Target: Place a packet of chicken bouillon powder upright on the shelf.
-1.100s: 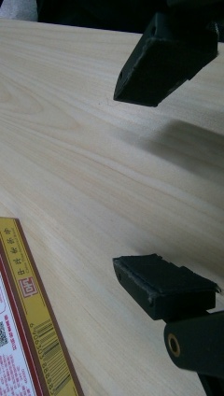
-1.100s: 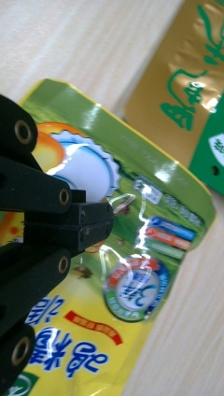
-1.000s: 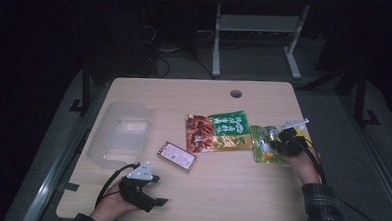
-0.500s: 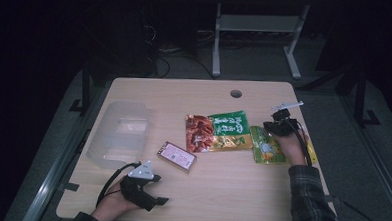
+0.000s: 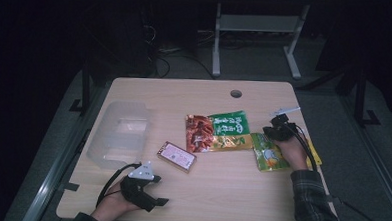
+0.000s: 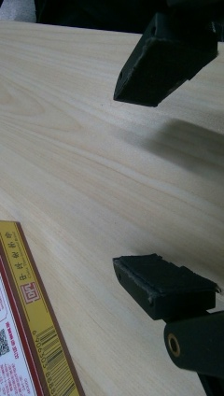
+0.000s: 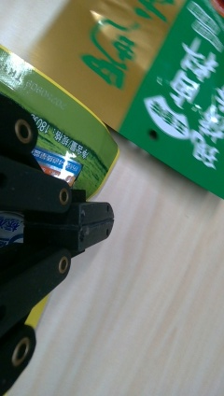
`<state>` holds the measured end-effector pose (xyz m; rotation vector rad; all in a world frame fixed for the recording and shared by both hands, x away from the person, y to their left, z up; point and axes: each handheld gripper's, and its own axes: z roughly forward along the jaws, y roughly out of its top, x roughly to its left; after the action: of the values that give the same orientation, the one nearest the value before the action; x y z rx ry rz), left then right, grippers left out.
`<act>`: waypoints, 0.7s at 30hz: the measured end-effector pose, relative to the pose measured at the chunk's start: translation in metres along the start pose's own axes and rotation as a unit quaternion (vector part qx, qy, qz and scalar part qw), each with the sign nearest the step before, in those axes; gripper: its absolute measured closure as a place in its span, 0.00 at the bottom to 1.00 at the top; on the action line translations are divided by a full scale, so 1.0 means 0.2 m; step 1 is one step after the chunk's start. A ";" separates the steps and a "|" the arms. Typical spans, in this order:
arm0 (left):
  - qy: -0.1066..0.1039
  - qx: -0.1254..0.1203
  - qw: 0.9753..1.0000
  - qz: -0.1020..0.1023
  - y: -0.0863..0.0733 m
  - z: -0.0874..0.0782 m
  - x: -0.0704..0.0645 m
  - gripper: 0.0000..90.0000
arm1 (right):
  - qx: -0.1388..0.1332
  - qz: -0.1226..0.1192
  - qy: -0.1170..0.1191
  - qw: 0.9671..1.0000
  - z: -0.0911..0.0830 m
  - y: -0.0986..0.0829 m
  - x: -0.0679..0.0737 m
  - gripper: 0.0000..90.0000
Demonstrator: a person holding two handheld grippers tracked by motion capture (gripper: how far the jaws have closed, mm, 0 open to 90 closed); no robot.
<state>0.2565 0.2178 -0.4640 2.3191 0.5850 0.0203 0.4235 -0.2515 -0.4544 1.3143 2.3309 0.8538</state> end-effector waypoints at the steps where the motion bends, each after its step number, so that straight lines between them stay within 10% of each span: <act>1: 0.000 -0.002 1.000 -0.002 0.00 0.00 0.00 0.18 | 0.002 -0.002 0.002 1.000 -0.01 -0.01 0.01 1.00; 14: -0.003 -0.004 1.000 -0.001 0.01 0.00 -0.01 0.18 | 0.015 -0.031 0.040 0.999 -0.14 -0.14 0.15 1.00; 21: -0.004 -0.010 1.000 0.001 0.01 0.00 -0.01 0.18 | -0.010 -0.026 0.011 1.000 -0.31 -0.24 0.10 1.00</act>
<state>0.2560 0.2164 -0.4624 2.2985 0.5767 0.0173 0.3471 -0.2736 -0.4381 1.2376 2.3564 0.8786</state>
